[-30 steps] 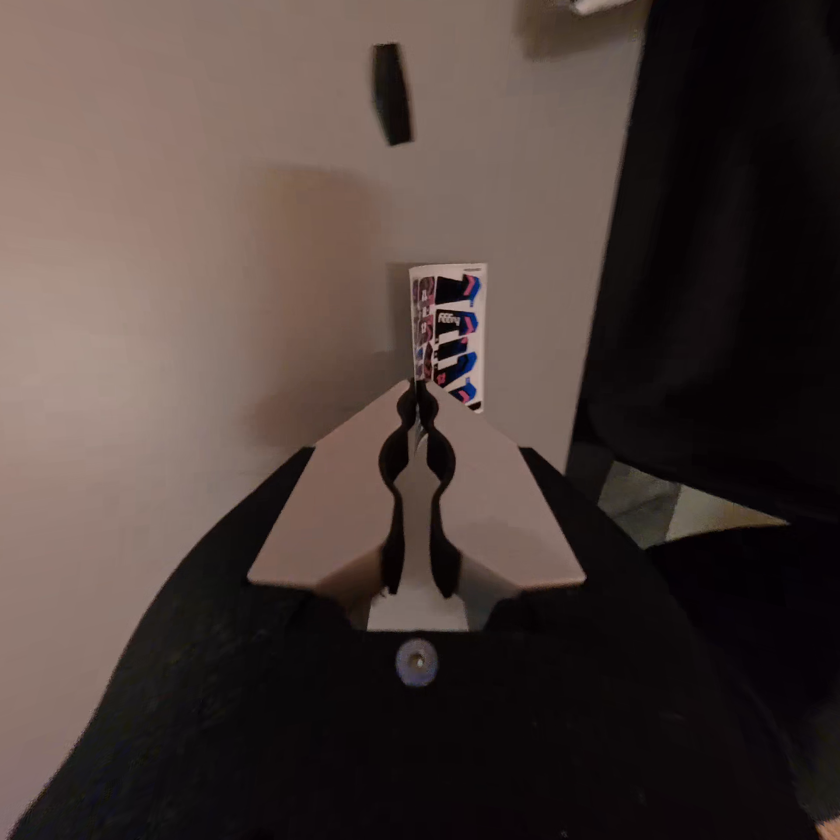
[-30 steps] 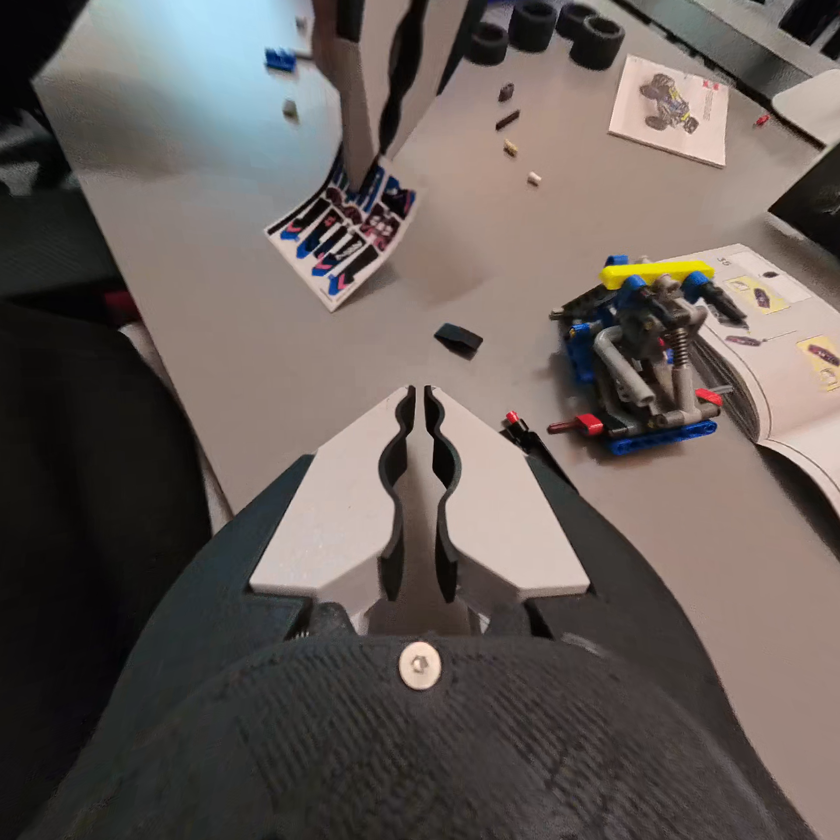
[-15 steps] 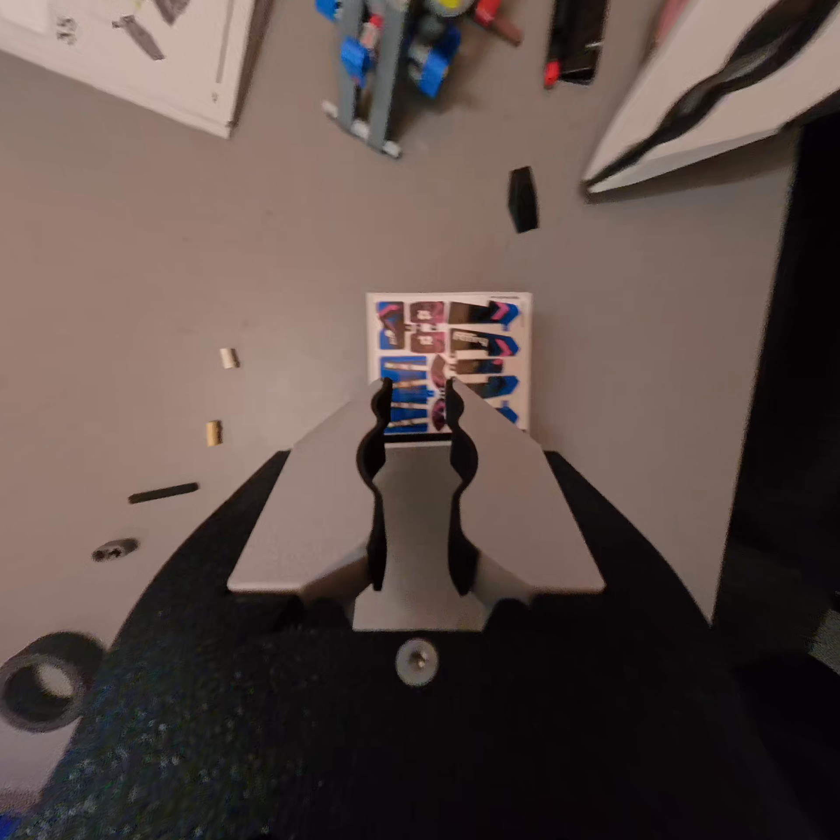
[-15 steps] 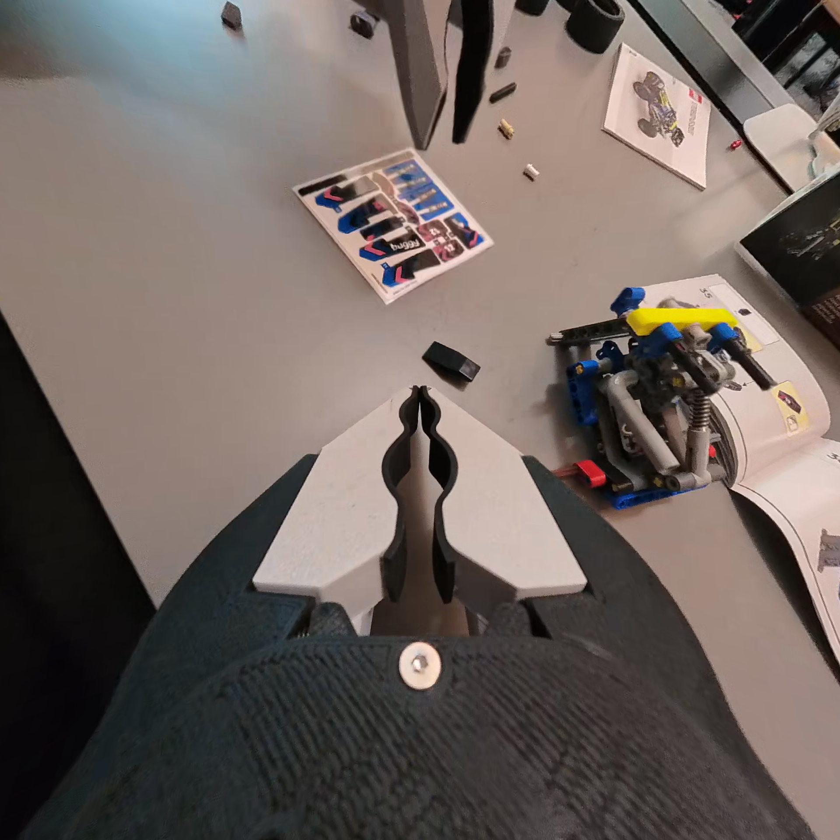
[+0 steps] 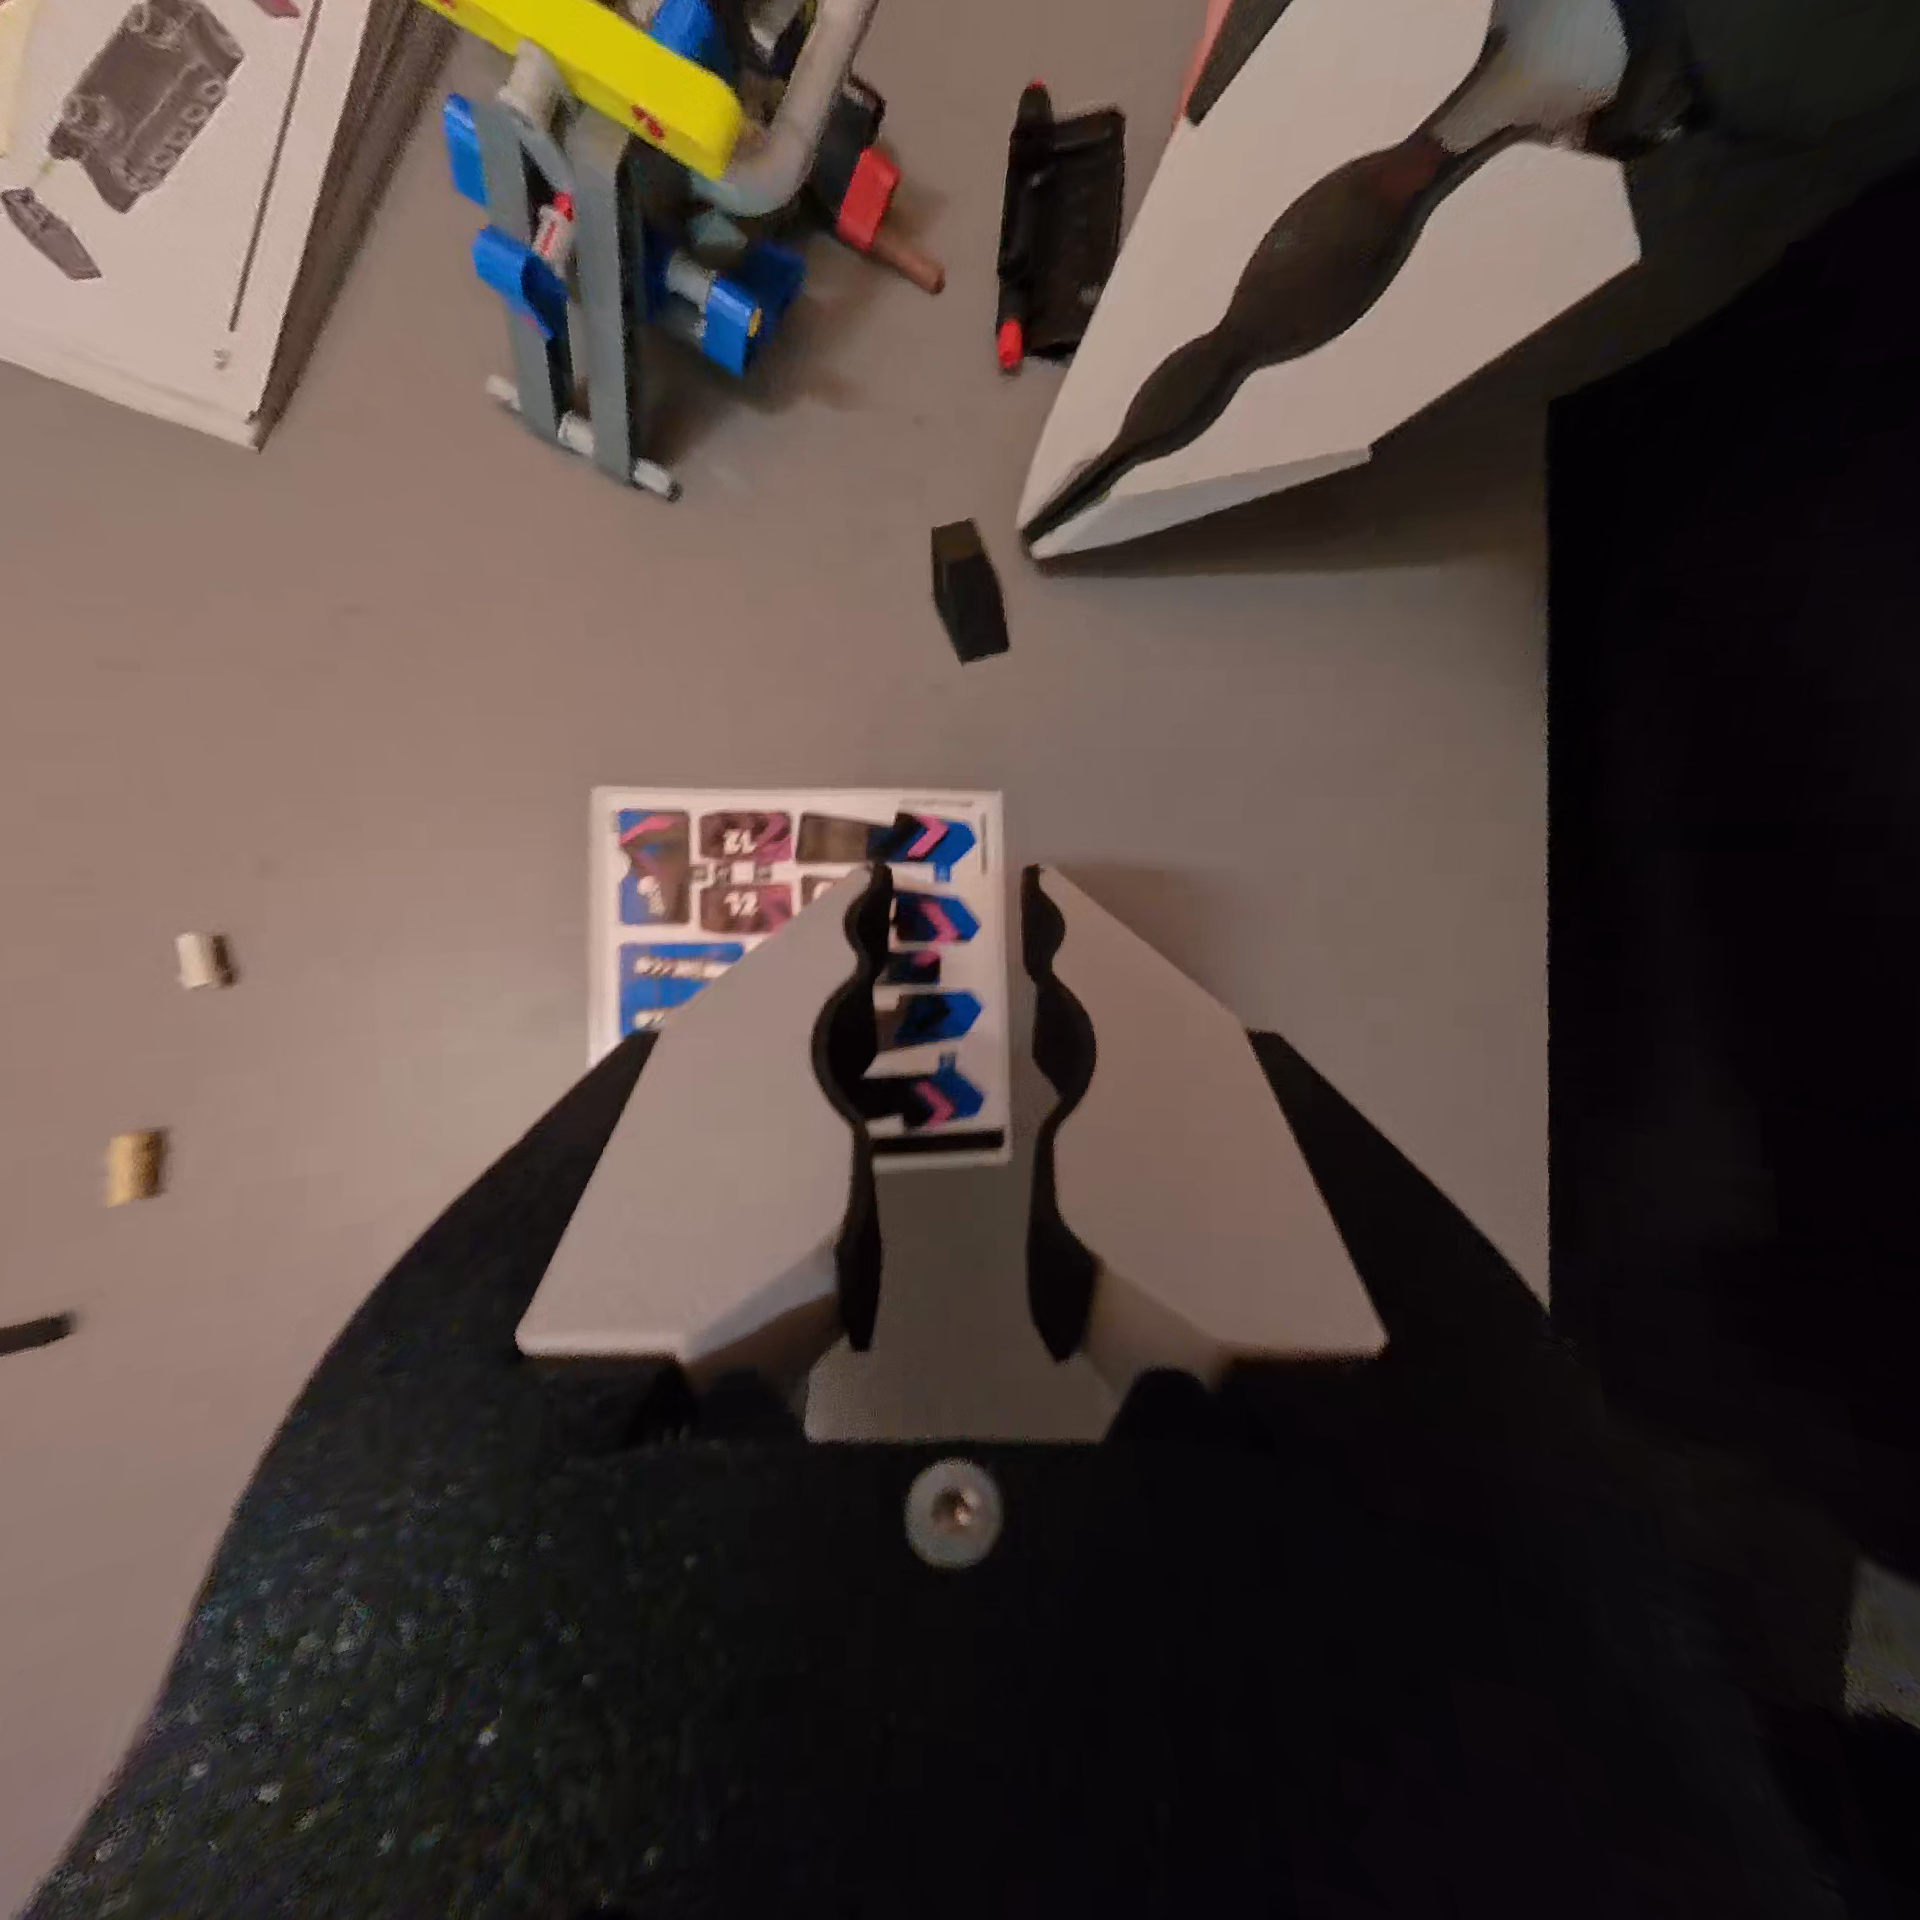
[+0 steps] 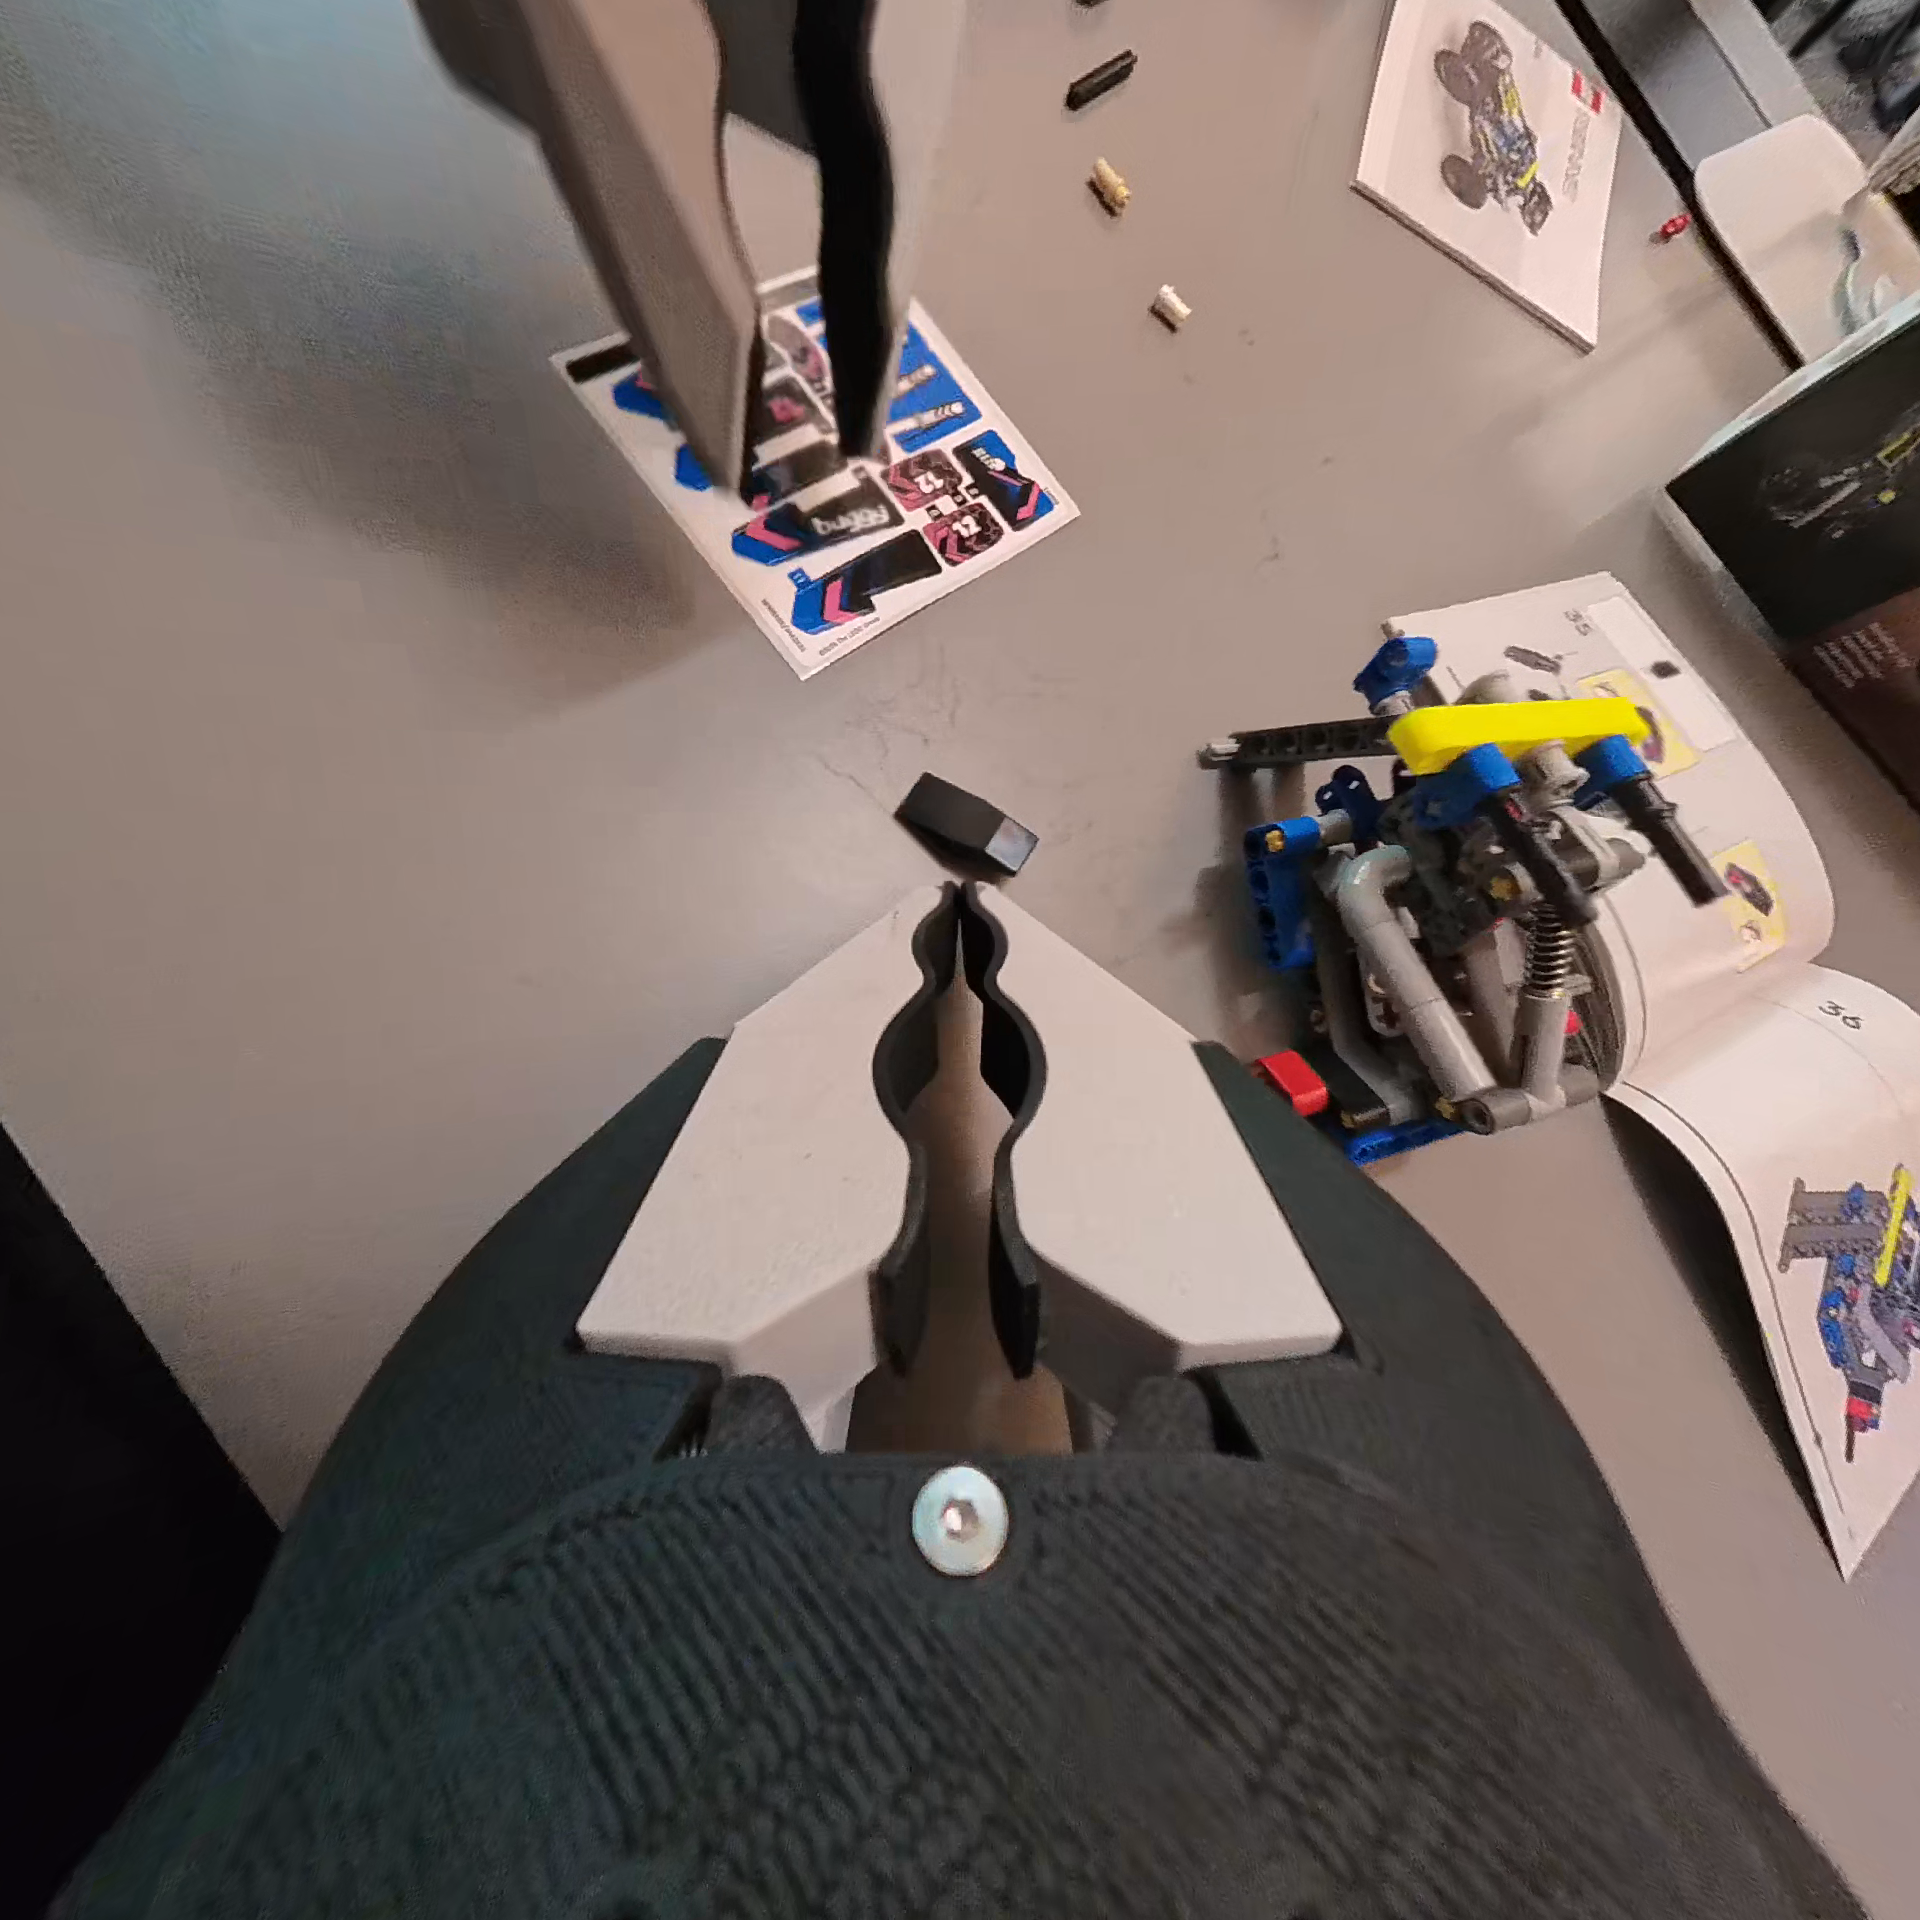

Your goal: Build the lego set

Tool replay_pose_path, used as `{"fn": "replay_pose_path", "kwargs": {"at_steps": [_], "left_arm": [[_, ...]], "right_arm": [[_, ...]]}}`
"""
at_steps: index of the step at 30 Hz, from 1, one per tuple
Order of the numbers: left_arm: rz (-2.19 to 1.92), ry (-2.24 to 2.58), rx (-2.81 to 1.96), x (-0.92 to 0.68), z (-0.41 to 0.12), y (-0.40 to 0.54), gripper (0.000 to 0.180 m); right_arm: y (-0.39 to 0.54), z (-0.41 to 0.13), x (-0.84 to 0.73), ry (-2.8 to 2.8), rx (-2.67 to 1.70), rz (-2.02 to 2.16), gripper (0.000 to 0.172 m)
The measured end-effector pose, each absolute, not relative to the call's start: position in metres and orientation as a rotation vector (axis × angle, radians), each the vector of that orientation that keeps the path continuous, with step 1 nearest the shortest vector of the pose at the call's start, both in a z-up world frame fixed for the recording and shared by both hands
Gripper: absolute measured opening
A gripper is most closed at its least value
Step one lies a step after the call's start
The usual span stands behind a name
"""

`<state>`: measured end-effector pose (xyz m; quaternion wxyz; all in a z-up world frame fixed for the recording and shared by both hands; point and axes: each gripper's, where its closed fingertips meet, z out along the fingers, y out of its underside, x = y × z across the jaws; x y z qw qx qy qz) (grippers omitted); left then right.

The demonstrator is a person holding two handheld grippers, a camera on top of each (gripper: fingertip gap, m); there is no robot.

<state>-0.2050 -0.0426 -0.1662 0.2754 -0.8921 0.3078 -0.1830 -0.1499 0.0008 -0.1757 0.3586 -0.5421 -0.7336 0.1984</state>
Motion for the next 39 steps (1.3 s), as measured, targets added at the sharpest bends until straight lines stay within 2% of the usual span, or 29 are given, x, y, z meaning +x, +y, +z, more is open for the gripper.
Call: {"fn": "replay_pose_path", "kwargs": {"at_steps": [7,16,20,25,27,30,33,34,35,39], "left_arm": [[-0.473,0.746,-2.333,-0.187,-0.175,-0.041,0.021],[-0.226,0.548,-2.378,-0.226,-0.177,-0.051,0.019],[-0.173,0.438,-2.314,-0.238,-0.169,-0.036,0.038],[-0.203,0.573,-2.397,-0.262,-0.176,-0.021,0.057],[-0.323,0.687,-2.459,-0.253,-0.184,-0.030,0.057],[-0.247,0.755,-2.423,-0.249,-0.186,-0.030,0.045],[-0.250,0.710,-2.413,-0.243,-0.186,-0.036,0.042],[-0.249,0.689,-2.410,-0.240,-0.186,-0.039,0.035],[-0.248,0.681,-2.409,-0.236,-0.185,-0.042,0.017],[-0.192,0.587,-2.369,-0.225,-0.185,-0.046,0.016]], "right_arm": [[0.005,-0.181,-0.152,-1.899,-1.410,0.511,0.000],[-0.009,-0.176,-0.153,-1.923,-1.392,0.578,0.000],[-0.020,-0.173,-0.160,-1.908,-1.428,0.713,0.004],[-0.026,-0.169,-0.161,-1.949,-1.406,0.749,0.007],[-0.029,-0.167,-0.161,-1.950,-1.405,0.770,0.007],[-0.030,-0.166,-0.159,-1.936,-1.427,0.790,0.008],[-0.033,-0.164,-0.157,-1.917,-1.454,0.822,0.009],[-0.034,-0.164,-0.155,-1.911,-1.461,0.834,0.010],[-0.035,-0.164,-0.153,-1.894,-1.478,0.845,0.012],[-0.037,-0.163,-0.146,-1.823,-1.572,0.945,0.016]]}}
